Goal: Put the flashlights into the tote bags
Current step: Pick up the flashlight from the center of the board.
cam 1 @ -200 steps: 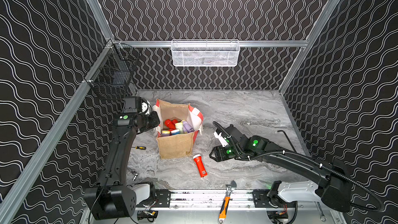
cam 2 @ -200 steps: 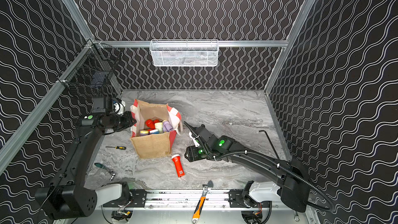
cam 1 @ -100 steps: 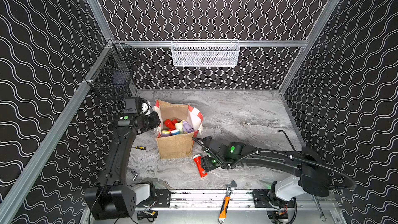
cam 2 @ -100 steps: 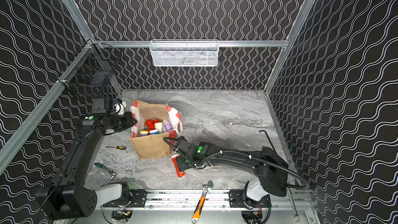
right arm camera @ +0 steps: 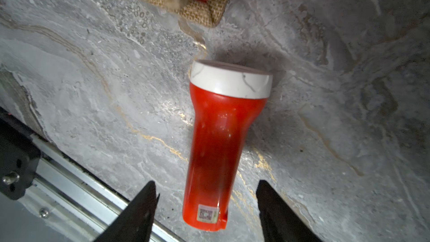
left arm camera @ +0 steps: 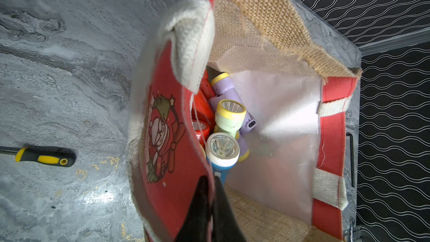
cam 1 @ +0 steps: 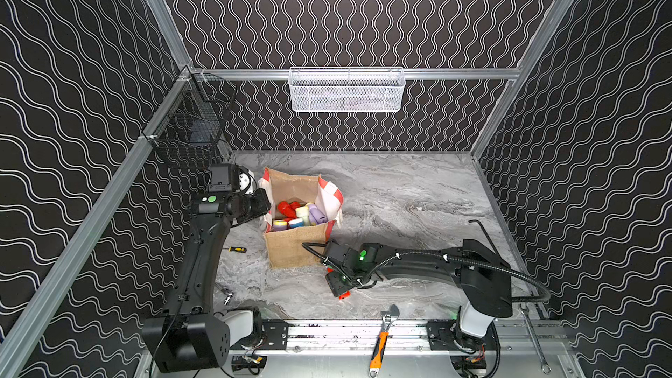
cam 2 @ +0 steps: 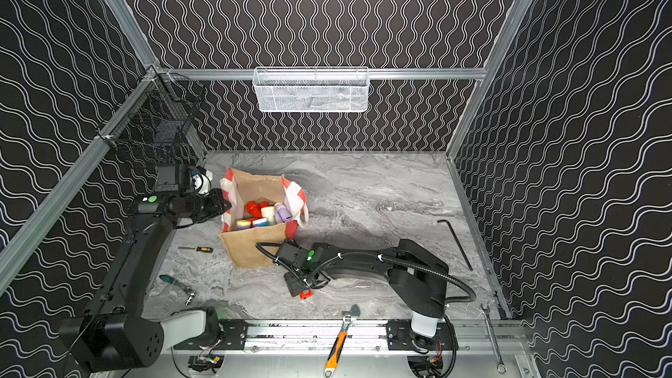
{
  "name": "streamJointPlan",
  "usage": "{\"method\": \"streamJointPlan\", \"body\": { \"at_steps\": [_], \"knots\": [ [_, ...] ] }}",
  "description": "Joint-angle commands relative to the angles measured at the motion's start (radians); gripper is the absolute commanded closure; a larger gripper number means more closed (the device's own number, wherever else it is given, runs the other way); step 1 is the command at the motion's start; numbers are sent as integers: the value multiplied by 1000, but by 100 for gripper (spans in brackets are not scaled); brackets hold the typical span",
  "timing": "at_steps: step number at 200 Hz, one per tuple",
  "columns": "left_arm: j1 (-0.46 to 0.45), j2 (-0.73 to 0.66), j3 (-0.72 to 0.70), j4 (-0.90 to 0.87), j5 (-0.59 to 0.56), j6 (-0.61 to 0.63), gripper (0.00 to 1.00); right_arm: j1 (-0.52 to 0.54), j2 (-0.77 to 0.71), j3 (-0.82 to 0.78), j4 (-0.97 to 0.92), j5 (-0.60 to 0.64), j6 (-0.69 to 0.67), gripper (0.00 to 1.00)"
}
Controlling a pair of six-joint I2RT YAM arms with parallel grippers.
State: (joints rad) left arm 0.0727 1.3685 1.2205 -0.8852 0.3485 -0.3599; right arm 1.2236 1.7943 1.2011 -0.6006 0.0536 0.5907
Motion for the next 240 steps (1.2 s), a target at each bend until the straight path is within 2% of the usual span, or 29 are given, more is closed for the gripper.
{"method": "streamJointPlan", "body": {
  "at_steps": [1,71,150,182,240],
  "knots": [
    [1,-13,-22,60,34,7,91,3,18,6,-42,-5,12,30],
    [1,-18,-40,73,56,16,91,2,97,66,-64,-2,15,31],
    [1,-34,-42,70,53,20,91,-5,176,98,-89,22,19,37],
    [2,-40,-54,80,59,13,91,-13,166,87,-105,46,32,42],
    [1,-32,-52,77,49,17,91,-16,157,86,-137,92,55,57]
  ]
}}
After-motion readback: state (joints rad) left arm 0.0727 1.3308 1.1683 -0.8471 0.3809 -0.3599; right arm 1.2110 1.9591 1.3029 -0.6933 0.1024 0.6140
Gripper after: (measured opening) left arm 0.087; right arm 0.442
